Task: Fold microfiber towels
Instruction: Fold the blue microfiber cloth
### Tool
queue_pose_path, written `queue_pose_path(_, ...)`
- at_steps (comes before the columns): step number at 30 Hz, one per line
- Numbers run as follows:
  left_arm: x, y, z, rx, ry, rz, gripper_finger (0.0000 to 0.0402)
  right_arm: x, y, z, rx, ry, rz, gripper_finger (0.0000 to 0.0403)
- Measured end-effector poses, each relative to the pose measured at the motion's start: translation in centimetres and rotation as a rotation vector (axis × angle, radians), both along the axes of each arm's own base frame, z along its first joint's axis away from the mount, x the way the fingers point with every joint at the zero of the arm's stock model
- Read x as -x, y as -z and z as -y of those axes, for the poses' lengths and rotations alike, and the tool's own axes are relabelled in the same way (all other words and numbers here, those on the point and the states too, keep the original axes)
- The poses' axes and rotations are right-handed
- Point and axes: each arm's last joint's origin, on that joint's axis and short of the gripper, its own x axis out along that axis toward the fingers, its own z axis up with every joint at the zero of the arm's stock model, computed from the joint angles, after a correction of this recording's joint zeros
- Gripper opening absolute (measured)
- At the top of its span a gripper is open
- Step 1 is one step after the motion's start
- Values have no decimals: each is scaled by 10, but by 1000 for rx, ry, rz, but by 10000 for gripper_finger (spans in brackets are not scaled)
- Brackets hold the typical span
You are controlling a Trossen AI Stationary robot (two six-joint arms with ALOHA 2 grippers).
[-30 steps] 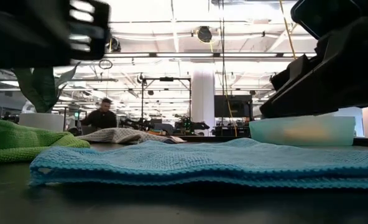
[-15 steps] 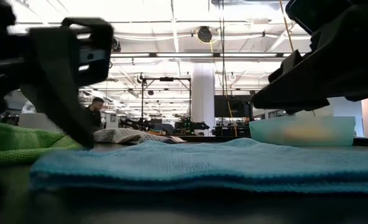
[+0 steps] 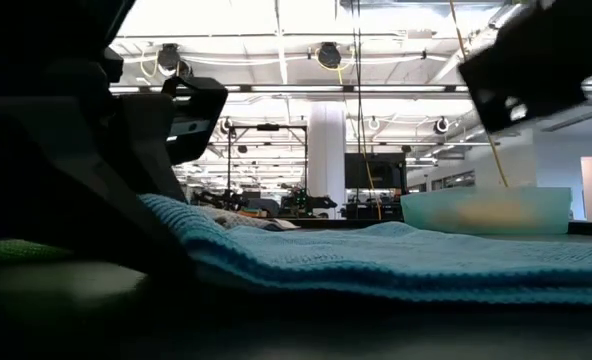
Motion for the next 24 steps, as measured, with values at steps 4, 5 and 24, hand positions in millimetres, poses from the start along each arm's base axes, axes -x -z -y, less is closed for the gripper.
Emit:
queue_pose_path(4,-1,-7,0,91,-60,7,14,6,-3,-7,27,13,19,93)
queue_pose_path(5,-1,-11,0,120,-76,17,19,5,-4,-10,31,7,16,93)
queue_pose_path(24,-3,-41,-5,239,-181,84,11,1,1,-33,224,-93,-169,195)
